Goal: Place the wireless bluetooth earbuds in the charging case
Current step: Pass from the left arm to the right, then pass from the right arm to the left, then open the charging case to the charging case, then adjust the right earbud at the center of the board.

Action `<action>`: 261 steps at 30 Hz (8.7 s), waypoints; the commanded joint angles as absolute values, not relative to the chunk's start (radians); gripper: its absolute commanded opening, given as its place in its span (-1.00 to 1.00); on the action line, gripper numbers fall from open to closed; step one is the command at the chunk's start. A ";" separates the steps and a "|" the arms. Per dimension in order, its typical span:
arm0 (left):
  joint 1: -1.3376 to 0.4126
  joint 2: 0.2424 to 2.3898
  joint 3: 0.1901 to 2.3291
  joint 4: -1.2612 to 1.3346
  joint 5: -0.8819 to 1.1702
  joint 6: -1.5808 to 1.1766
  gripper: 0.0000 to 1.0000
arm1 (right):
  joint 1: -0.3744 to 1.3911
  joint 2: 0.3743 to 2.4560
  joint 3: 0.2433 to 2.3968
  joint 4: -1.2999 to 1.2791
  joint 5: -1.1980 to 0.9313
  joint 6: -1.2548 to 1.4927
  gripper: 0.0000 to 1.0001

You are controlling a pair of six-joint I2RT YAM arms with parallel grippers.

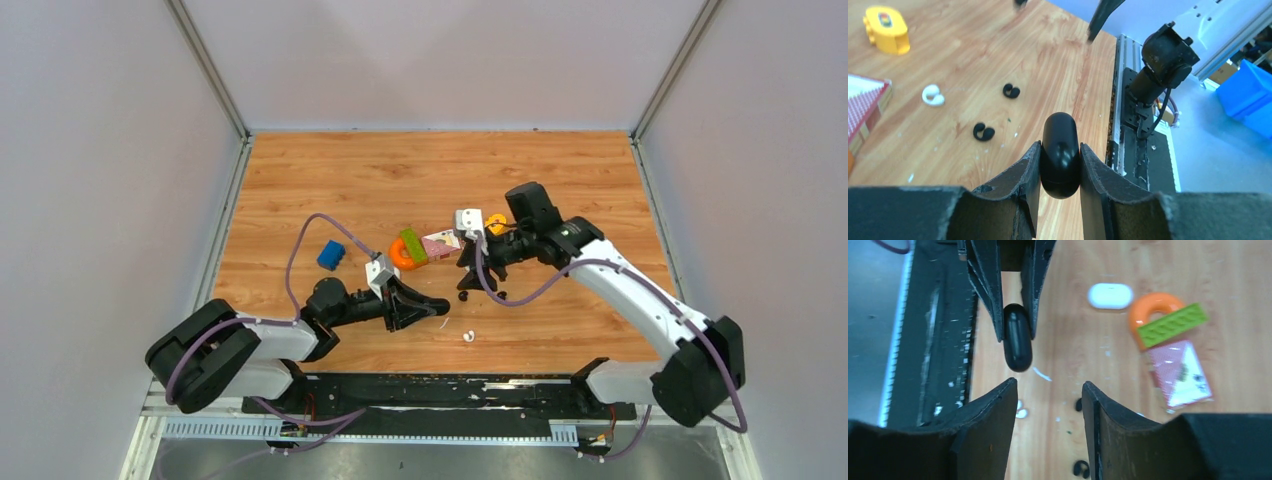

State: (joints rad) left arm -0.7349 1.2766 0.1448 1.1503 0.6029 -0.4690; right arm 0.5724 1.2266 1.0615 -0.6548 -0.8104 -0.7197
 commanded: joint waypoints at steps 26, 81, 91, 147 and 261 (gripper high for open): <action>-0.848 1.363 0.181 1.419 0.545 -0.276 -0.60 | 0.693 1.402 1.081 -0.808 -0.926 -0.786 -0.22; -0.920 1.572 0.161 1.606 0.542 -0.216 -1.00 | 0.611 1.452 1.181 -0.862 -0.955 -0.695 -0.11; -0.931 1.568 0.156 1.606 0.484 -0.207 -1.00 | 0.609 1.434 1.186 -0.923 -1.008 -0.758 0.09; -0.953 1.515 0.171 1.547 0.477 -0.190 -1.00 | 0.406 1.277 1.346 -1.118 -1.142 -0.869 0.27; -0.952 1.402 0.132 1.531 0.460 -0.262 -1.00 | 0.170 1.802 1.095 -1.072 -0.937 -1.314 -0.89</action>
